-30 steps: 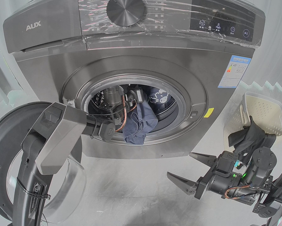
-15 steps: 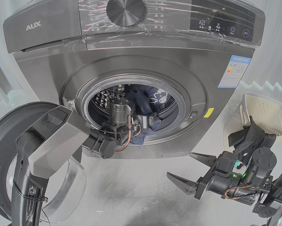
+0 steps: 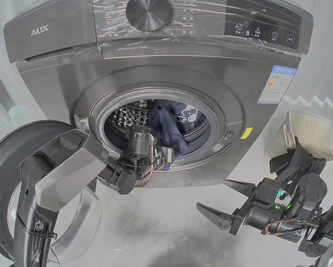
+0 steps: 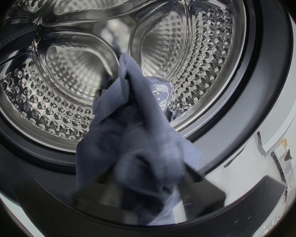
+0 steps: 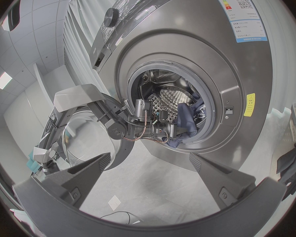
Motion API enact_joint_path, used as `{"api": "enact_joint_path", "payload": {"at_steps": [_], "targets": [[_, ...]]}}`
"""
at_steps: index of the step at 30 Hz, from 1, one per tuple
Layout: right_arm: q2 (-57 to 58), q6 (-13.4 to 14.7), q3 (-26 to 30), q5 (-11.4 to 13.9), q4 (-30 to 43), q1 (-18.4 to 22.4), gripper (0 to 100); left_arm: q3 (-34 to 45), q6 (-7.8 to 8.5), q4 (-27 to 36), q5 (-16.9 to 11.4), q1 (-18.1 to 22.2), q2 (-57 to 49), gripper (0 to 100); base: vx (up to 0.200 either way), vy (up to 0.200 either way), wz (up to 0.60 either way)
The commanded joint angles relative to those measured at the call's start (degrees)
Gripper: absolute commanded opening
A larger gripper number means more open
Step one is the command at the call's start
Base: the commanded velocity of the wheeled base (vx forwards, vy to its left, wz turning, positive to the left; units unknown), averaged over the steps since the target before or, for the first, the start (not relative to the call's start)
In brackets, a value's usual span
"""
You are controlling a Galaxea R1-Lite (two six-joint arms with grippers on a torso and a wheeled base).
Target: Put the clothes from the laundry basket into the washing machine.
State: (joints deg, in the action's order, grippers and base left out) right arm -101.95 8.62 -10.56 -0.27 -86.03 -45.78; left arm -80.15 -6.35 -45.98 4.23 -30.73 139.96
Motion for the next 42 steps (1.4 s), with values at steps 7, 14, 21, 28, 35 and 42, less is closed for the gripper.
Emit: {"api": "enact_joint_path", "payload": {"at_steps": [7,14,21,28,35,42], "targets": [[0.26,-0.01,-0.78,-0.08,-0.02,-0.02,100,-12.04,-0.59,-0.25,2.63,0.76,5.06,0,0.000,0.000,0.00],[0.17,-0.01,-1.13,-0.08,-0.02,-0.10,100,-28.30,-0.59,-1.39,6.05,2.61,11.83,0,0.000,0.000,0.00],[0.00,-0.01,-1.13,-0.08,-0.02,-0.10,100,-34.44,-0.77,-1.21,6.93,4.10,15.17,0,0.000,0.000,0.00],[-0.27,-0.01,-1.13,-0.17,-0.02,-0.72,100,-34.44,-2.09,-1.65,7.02,4.89,14.90,0,0.000,0.000,0.00],[-0.18,0.08,-1.04,-0.17,-0.02,-0.72,100,-34.44,-2.26,-1.39,7.64,3.93,15.17,100,0.000,0.000,0.00],[-0.18,0.08,-1.04,-0.08,-0.02,-0.72,100,-18.99,-3.32,3.09,6.76,2.96,6.64,100,0.000,0.000,0.00]]}}
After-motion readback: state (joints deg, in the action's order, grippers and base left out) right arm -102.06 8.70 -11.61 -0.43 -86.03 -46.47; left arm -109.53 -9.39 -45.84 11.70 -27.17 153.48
